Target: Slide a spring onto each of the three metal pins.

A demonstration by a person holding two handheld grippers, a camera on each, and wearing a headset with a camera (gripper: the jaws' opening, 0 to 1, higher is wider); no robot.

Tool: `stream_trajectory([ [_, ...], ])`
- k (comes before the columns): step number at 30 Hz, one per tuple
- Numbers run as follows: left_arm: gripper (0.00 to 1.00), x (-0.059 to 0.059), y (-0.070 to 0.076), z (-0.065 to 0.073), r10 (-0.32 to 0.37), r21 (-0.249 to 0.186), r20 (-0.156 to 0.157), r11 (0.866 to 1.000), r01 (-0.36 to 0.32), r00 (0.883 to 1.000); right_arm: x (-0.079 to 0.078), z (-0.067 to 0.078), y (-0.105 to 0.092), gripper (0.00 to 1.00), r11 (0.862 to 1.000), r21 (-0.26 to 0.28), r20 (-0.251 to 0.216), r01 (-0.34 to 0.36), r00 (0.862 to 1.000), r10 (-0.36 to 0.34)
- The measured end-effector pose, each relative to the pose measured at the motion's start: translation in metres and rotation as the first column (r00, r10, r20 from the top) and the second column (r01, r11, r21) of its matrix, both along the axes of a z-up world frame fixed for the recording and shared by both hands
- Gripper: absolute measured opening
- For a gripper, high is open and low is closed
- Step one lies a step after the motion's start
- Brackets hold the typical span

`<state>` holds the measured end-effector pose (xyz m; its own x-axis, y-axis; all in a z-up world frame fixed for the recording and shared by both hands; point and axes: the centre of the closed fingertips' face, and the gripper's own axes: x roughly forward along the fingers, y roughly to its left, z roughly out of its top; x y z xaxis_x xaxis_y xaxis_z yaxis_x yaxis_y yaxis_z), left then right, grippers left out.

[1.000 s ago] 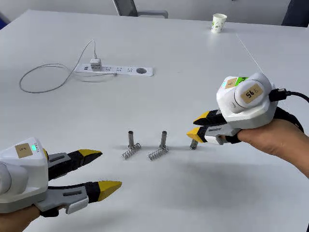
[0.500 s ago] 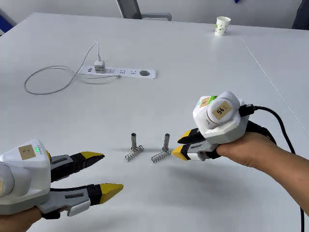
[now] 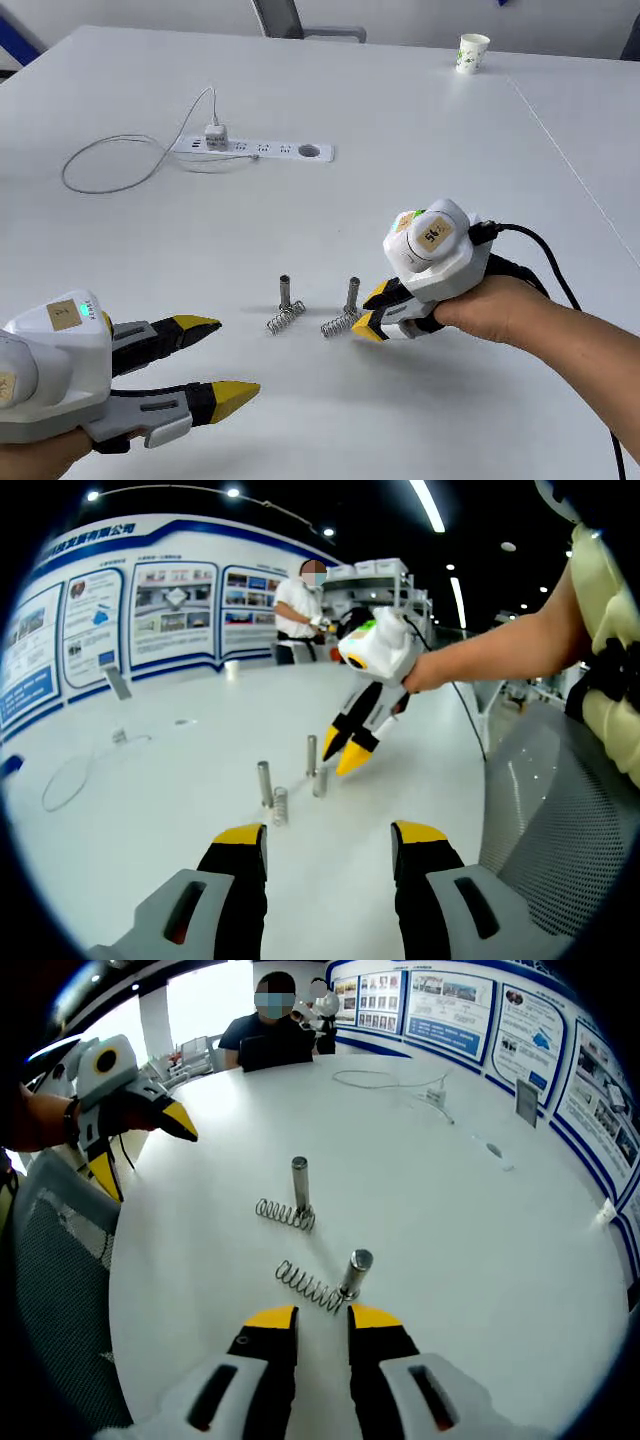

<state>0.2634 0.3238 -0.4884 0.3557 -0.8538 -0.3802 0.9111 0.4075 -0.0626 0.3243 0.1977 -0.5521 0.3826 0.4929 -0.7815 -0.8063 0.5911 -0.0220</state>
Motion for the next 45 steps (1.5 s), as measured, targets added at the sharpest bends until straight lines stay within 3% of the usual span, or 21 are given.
stream_trajectory([
  [26,0.5,-0.001,-0.001,-0.004,0.002,-0.001,-0.012,1.0,-0.002,1.0,-0.023,-0.001,0.012,0.18,0.998,0.002,-0.041,-0.066,0.997,0.066],
  [32,0.5,-0.001,0.0,-0.004,0.006,-0.002,-0.015,1.0,-0.006,1.0,-0.011,0.006,0.011,0.17,0.998,-0.006,0.019,-0.06,0.998,0.06],
  [36,0.5,-0.001,0.0,-0.005,0.006,0.0,-0.017,1.0,-0.006,1.0,-0.009,0.005,0.017,0.17,0.994,-0.009,0.031,-0.109,0.994,0.109],
  [45,0.49,-0.001,0.003,-0.006,0.011,0.003,-0.022,1.0,-0.011,1.0,-0.007,-0.011,0.019,0.17,0.985,-0.043,-0.003,-0.166,0.986,0.166],
])
